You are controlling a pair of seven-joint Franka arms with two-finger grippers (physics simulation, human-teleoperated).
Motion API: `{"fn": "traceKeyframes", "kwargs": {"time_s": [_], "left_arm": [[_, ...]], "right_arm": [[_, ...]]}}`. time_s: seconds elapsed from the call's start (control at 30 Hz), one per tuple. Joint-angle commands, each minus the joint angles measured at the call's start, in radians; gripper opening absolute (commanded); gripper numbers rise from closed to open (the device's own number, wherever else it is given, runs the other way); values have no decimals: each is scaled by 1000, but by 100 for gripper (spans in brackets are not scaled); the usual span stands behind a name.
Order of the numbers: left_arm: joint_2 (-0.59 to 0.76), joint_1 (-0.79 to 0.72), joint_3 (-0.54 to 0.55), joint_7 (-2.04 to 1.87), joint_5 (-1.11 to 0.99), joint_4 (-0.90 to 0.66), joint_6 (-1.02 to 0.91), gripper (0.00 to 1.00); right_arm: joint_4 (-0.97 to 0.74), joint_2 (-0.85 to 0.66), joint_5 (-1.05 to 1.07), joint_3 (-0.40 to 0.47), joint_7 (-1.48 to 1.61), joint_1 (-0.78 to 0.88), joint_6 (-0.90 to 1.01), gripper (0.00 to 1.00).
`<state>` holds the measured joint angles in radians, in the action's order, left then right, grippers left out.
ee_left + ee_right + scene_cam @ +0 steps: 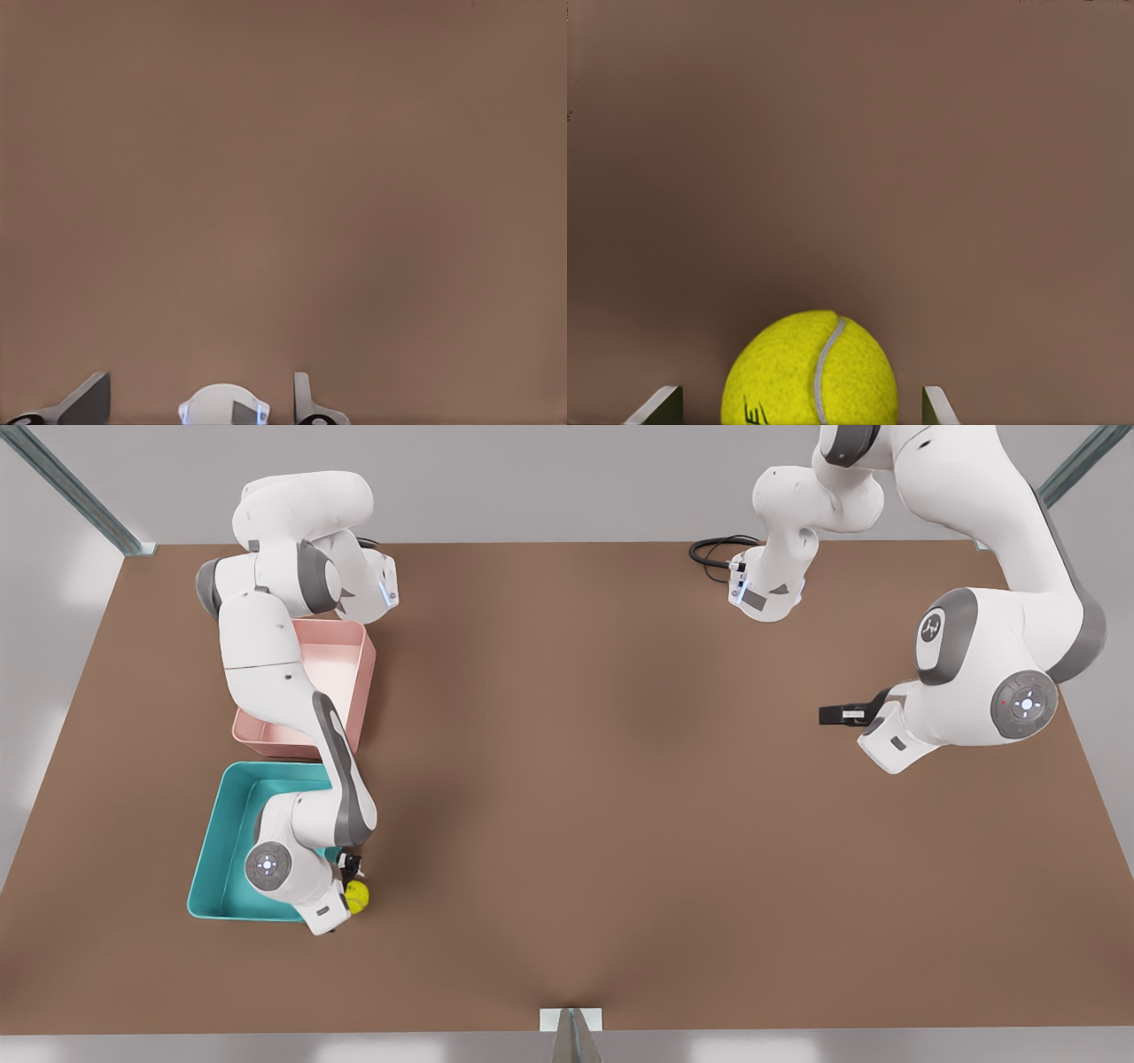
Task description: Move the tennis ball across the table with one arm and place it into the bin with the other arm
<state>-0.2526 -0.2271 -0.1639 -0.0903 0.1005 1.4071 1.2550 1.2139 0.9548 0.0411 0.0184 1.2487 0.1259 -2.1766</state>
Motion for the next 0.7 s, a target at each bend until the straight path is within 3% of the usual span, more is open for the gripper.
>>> {"fn": "traceKeyframes", "kwargs": {"time_s": [0.0, 0.67], "left_arm": [[1, 0, 0, -40, 1, 0, -3, 100], [-2, 0, 0, -42, -1, -2, 50, 100]], "right_arm": [[-1, -1, 2, 0, 182, 0, -11, 100], [2, 48, 3, 2, 179, -9, -80, 100]]}}
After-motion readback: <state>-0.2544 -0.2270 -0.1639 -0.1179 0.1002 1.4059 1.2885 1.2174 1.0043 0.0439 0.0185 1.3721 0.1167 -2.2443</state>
